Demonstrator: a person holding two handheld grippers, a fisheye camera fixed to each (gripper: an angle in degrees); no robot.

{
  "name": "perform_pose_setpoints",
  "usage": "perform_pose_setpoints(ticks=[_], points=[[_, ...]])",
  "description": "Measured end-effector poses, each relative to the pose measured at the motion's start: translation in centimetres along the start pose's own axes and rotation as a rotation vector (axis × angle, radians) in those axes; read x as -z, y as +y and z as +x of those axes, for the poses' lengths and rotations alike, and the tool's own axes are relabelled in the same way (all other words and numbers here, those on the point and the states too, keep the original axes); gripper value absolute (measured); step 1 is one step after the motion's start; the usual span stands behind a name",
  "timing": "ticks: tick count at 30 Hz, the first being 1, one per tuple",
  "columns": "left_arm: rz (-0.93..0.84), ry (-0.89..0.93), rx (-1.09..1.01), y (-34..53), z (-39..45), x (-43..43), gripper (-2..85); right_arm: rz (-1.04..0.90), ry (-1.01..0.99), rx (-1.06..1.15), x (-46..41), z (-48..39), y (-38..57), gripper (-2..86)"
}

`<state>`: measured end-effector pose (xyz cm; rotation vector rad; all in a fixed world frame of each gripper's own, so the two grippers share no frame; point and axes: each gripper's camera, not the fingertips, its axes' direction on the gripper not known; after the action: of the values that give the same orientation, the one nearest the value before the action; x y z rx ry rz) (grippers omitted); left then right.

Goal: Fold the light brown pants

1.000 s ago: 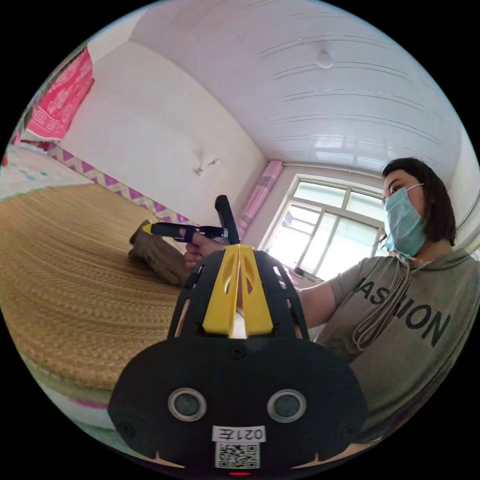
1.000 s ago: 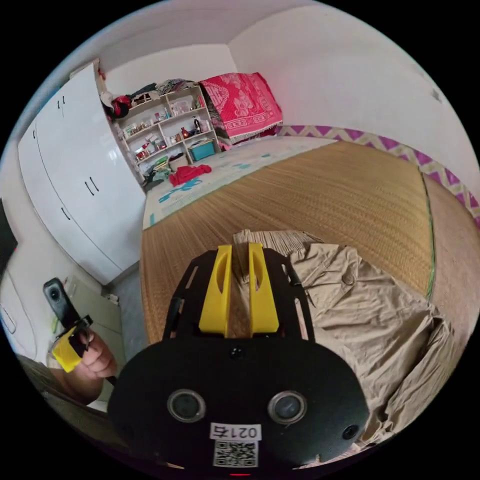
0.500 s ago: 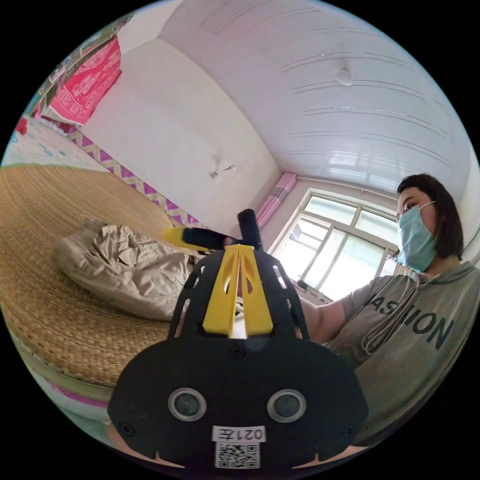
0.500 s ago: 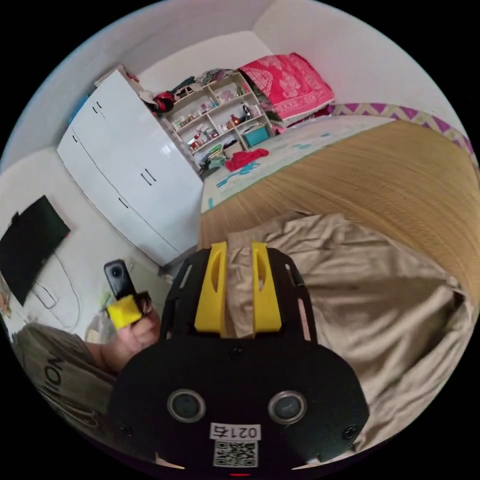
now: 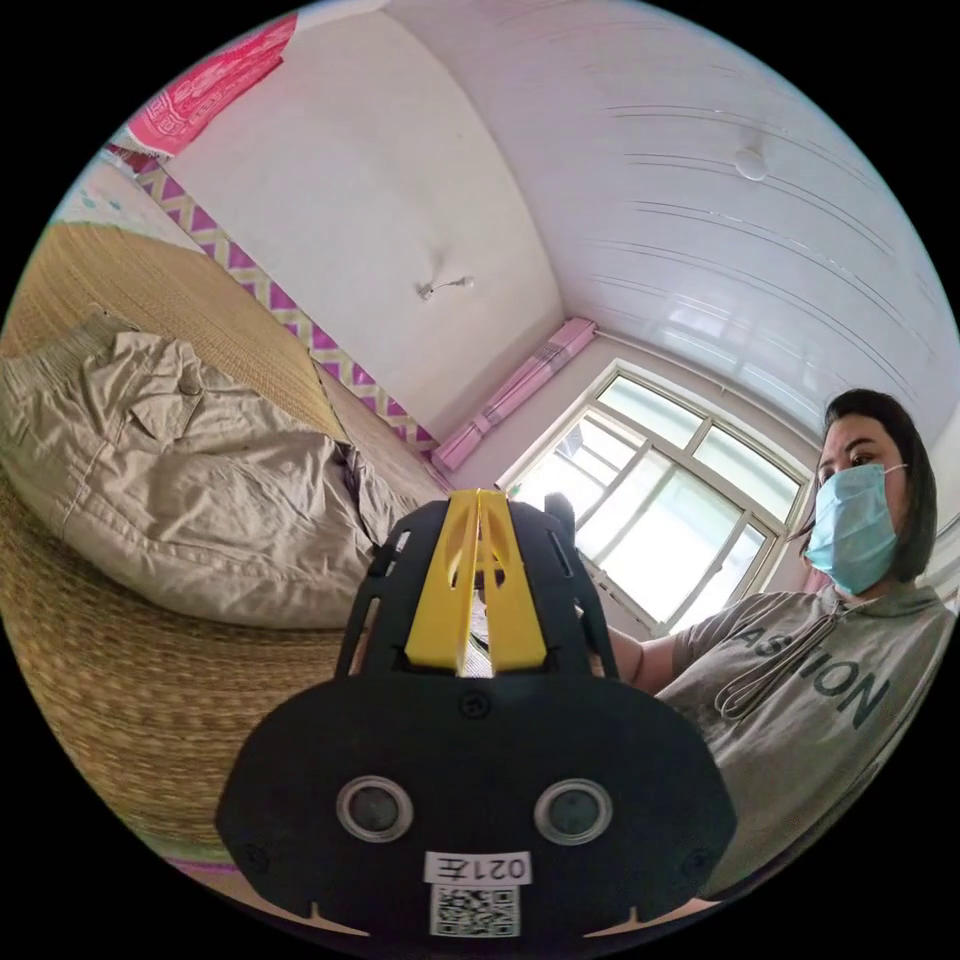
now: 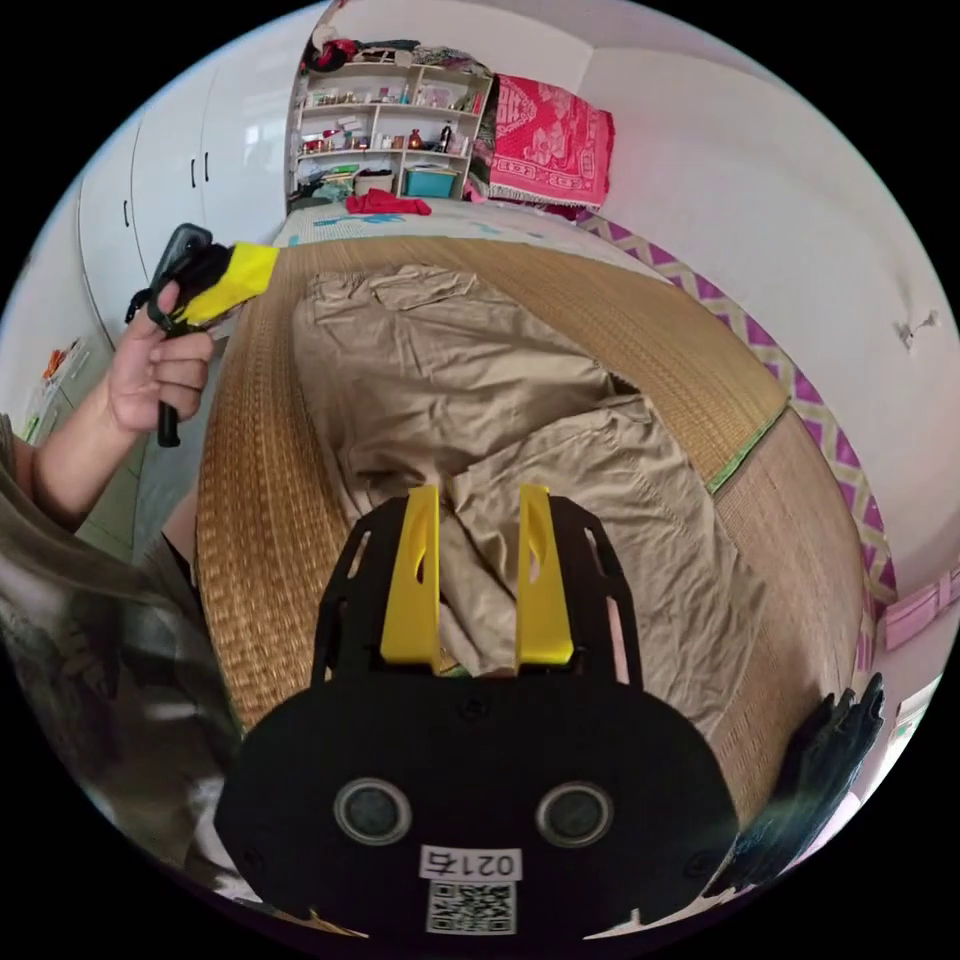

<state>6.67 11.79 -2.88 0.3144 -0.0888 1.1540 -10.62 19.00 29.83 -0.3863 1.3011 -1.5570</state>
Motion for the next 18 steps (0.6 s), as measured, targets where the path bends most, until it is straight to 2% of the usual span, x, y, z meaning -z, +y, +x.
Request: perform_pose_setpoints(ticks=[5, 9, 11, 13, 18], points=[[-0.028, -0.025, -0.009, 0.1, 1.2, 0.8, -0.9, -0.003, -0.054, -0.095, -1.8, 0.6, -0.9, 9.6], [-0.024, -0.027, -0.019, -0.3, 2.1, 1.4, -0.9, 0.064, -0.250, -0.288, -1.5, 4.1, -0.3, 6.2], [-0.029, -0.030, -0.022, -0.4, 2.4, 1.4, -0.9, 0.094, -0.271, -0.328, -1.2, 4.8, 0.0, 4.7], [-0.033, -0.022, -0.022, -0.5, 2.5, 1.1, -0.9, 0.100, -0.181, -0.301, -0.7, 4.1, -0.3, 3.9], [-0.041, -0.006, -0.010, -0.8, 2.4, -0.1, -0.9, 0.043, -0.104, -0.104, -0.9, -0.1, -2.5, 6.6]])
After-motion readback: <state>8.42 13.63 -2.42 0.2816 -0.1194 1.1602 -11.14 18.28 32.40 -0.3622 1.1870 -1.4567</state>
